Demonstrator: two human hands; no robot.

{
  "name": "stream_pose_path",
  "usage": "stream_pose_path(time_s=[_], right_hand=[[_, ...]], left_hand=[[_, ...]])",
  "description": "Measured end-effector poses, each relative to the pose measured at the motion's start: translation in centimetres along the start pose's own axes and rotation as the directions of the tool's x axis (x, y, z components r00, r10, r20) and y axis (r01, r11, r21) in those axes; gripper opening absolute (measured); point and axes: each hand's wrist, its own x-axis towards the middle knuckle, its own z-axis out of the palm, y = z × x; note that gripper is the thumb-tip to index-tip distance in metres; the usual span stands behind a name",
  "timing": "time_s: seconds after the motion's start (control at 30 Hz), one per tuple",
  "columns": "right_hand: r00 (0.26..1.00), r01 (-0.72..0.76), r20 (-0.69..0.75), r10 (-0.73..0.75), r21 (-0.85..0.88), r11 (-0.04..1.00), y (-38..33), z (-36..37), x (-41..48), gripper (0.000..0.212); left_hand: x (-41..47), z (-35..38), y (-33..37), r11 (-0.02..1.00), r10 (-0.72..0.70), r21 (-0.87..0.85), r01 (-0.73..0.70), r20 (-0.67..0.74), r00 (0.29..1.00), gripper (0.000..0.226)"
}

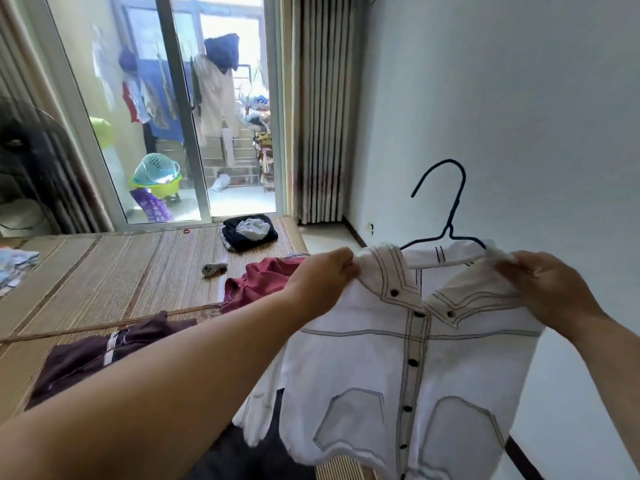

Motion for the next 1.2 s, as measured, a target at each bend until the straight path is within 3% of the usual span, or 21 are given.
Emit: stream_pose_path(time_s=[0.13,0.27,0.47,0.63,0.87,1.03,1.2], right_hand=[[1.000,0.024,0.016,-0.023,-0.056,0.998,8.3,-3.1,3.3,0.039],[0.999,-0.003,0.043,0.009,-0.132,0.991,15.7,-6.9,7.3,0.029],[0.998,-0.003,0.057,0.016,-0.218,0.976,22.0,-9.9,13.5,0.032],[0.996,0.015,0.093,0.003,-0.195,0.981,25.0,-8.5,17.7,0.030],[0.989,0.041,0.148,-0.016,-0.165,0.985,28.5,-3.7,25.3,0.029],[0.974,0.129,0.203,-0.098,-0.146,0.981,29.1,3.7,33.8,0.030],[0.940,0.227,0.284,-0.188,-0.110,0.968,26.7,12.6,43.0,0.027]], left_hand=[[5.5,6.7,4.7,1.000,-0.021,-0.015,0.021,-0.005,1.000,0.027],[11.4,13.5,9.5,0.990,-0.129,-0.057,0.127,-0.023,0.991,0.025],[16.8,19.4,13.0,0.956,-0.267,-0.149,0.252,-0.085,0.960,0.014],[20.2,21.3,13.0,0.950,-0.259,-0.188,0.248,-0.039,0.965,0.040],[26.4,23.4,10.5,0.948,-0.264,-0.191,0.256,-0.015,0.964,0.024],[32.0,24.9,4.0,0.916,-0.378,-0.153,0.370,-0.027,0.925,0.027],[36.7,23.8,-3.6,0.820,-0.551,-0.205,0.534,-0.033,0.834,0.024]])
